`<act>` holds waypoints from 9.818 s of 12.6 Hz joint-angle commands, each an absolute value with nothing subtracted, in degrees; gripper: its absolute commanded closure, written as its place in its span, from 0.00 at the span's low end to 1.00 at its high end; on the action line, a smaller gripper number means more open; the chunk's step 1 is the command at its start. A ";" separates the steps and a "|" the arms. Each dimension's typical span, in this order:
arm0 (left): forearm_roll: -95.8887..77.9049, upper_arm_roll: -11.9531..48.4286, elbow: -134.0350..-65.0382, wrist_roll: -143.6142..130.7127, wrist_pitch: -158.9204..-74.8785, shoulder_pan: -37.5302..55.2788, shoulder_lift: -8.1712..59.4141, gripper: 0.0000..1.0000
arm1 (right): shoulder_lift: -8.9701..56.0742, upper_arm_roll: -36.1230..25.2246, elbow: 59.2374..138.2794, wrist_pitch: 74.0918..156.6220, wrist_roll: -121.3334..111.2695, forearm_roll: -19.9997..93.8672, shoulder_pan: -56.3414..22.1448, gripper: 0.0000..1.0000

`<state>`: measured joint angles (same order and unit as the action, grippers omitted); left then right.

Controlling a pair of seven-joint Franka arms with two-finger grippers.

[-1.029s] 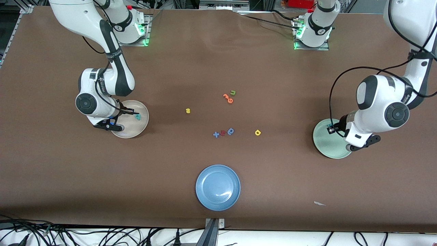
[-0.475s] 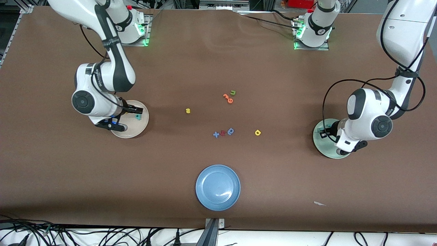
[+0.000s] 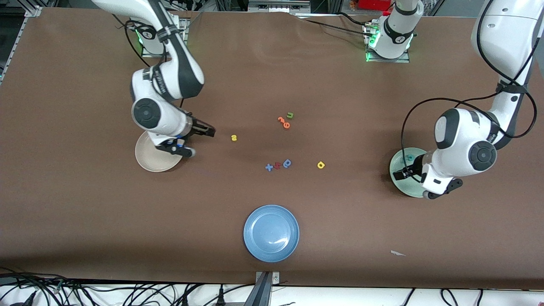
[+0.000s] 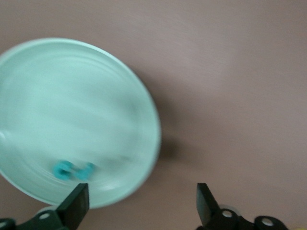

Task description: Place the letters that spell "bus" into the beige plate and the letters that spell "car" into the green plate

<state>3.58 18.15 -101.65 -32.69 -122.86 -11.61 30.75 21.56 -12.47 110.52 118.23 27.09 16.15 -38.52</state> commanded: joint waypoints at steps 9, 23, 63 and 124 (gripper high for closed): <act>5.01 26.46 -96.78 -63.17 -134.56 0.51 38.92 0.00 | 29.35 -9.76 112.94 136.75 22.50 16.44 -46.84 0.49; 5.10 16.70 -95.36 -72.25 -134.65 12.57 43.68 0.28 | 32.26 -9.76 113.38 141.77 21.71 14.50 -47.02 0.88; 5.19 16.70 -89.15 -29.36 -110.07 -17.22 24.00 0.00 | 27.95 -38.67 74.64 75.61 -1.23 15.12 -40.61 0.00; -6.77 -15.82 -77.61 8.79 -89.38 11.51 11.60 0.00 | -1.67 0.00 97.21 94.48 0.88 -0.62 -1.05 0.00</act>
<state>-5.10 -16.01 -76.61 8.14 -89.17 11.26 12.31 -0.78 -0.93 96.63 94.71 0.40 0.30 -1.74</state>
